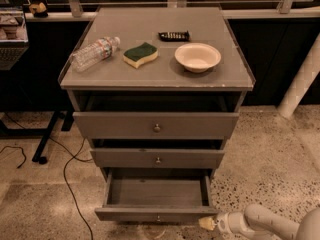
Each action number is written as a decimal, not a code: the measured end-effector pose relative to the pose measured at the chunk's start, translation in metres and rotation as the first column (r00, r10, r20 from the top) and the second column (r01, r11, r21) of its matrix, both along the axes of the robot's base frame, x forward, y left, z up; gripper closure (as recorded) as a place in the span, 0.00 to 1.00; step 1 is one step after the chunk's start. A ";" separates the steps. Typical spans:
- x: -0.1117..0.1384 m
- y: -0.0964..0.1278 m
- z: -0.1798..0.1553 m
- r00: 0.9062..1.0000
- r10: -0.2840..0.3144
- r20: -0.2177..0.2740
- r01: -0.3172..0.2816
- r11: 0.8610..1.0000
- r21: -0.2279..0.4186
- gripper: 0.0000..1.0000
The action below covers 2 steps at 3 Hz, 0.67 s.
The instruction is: Close bottom drawer
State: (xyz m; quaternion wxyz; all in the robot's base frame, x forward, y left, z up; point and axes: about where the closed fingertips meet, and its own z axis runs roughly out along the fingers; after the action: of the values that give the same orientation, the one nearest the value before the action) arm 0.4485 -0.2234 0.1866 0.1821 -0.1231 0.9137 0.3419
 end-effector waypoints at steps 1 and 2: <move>0.011 0.010 -0.005 0.999 0.036 -0.009 -0.036 0.999 0.006 1.00; 0.024 0.018 -0.007 0.998 0.058 -0.008 -0.058 0.998 0.004 1.00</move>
Offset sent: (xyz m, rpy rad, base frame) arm 0.0423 0.0229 -0.0080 -0.0031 0.0010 0.0796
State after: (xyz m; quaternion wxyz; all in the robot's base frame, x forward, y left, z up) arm 0.4730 -0.2051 0.1791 0.1689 -0.1478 0.9097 0.3494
